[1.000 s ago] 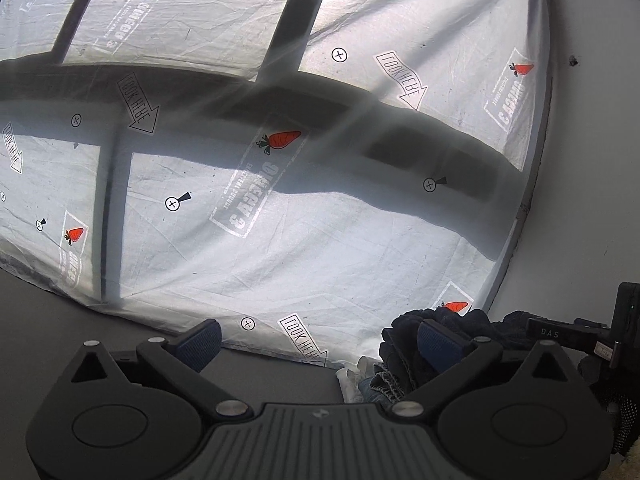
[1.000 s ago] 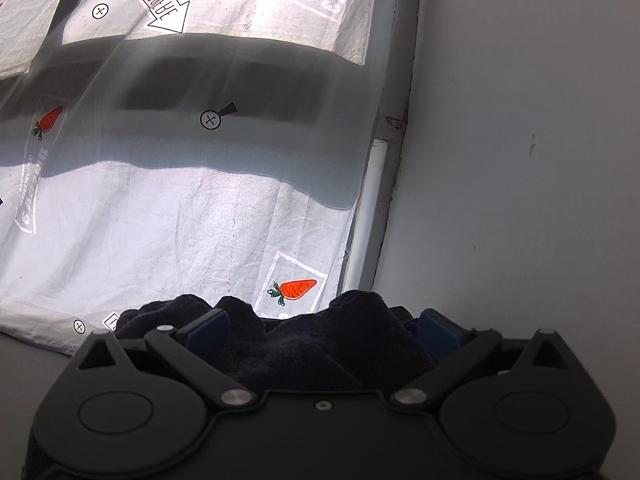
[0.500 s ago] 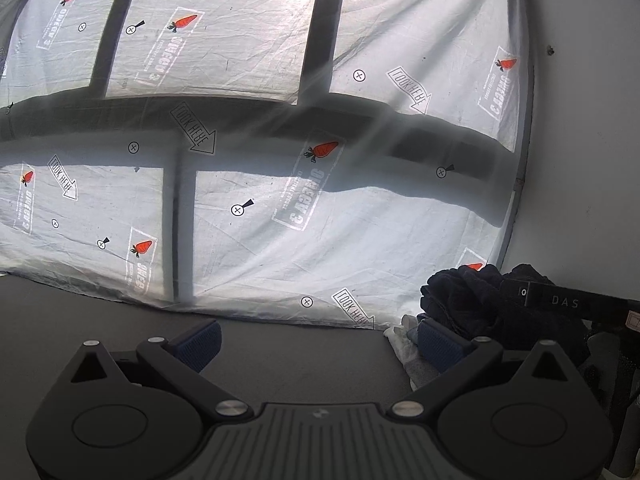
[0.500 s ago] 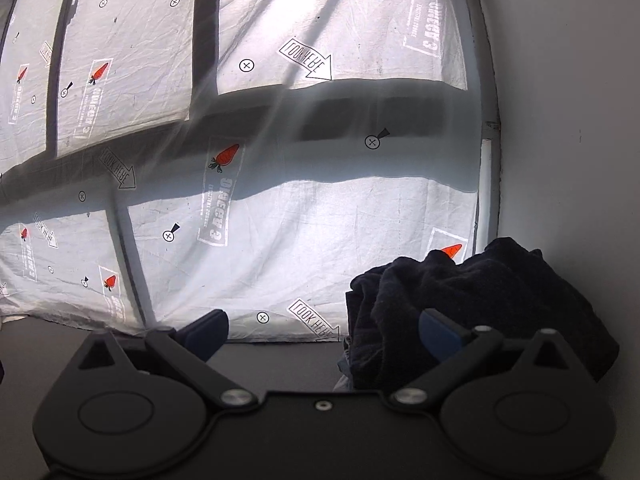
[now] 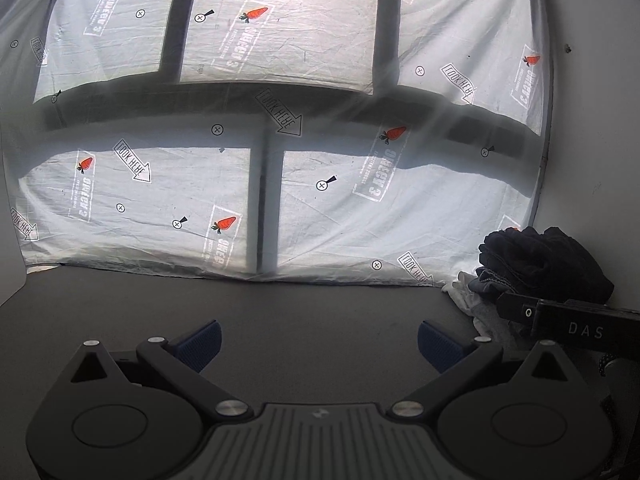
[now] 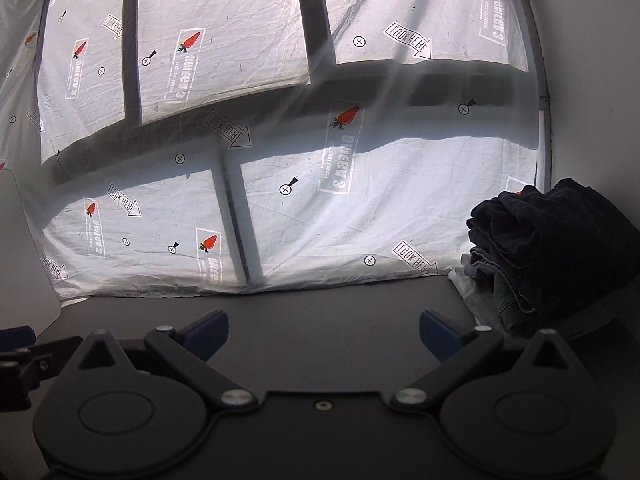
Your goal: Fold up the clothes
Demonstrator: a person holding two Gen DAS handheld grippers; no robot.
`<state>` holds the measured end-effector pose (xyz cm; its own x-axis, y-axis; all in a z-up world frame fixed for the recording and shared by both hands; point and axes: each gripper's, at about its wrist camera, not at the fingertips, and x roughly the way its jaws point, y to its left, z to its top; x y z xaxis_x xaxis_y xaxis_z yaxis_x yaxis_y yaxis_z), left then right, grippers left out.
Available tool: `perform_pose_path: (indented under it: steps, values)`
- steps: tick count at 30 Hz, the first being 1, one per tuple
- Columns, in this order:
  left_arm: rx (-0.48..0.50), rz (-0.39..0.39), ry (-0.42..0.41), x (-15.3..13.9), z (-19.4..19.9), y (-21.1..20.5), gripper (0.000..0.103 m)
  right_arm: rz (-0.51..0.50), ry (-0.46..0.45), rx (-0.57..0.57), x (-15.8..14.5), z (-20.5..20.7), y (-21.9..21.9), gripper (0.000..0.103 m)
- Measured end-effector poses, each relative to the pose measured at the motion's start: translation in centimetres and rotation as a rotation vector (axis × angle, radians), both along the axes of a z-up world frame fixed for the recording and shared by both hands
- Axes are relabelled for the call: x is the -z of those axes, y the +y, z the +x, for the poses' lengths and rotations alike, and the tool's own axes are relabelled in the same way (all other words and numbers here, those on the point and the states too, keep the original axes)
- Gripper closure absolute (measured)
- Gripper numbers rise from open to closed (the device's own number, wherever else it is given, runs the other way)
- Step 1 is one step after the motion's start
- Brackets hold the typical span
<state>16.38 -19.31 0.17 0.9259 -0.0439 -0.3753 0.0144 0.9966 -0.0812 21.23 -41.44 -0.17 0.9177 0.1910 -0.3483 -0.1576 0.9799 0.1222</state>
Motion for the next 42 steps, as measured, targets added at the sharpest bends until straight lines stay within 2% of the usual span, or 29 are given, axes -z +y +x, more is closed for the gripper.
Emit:
perform_pose_path:
  steps: [5, 9, 18, 28, 42]
  values:
    - [0.019, -0.016, 0.03, 0.4, -3.3, 4.6, 0.0, -0.026, 0.041, 0.006, 0.7, -4.7, 4.9, 0.0]
    - [0.043, 0.011, 0.064, 0.8, -5.6, 7.2, 0.0, -0.046, 0.082, 0.031, 1.4, -8.8, 8.5, 0.0]
    - [0.058, -0.017, 0.108, 1.5, -10.0, 10.5, 0.0, -0.073, 0.179, 0.044, 2.7, -14.6, 12.2, 0.0]
    - [0.065, -0.021, 0.17, 3.1, -12.8, 11.5, 0.0, -0.088, 0.218, 0.069, 3.7, -17.9, 13.4, 0.0]
    - [0.072, -0.008, 0.163, 2.9, -14.3, 11.5, 0.0, -0.083, 0.2, 0.05, 3.5, -19.1, 13.8, 0.0]
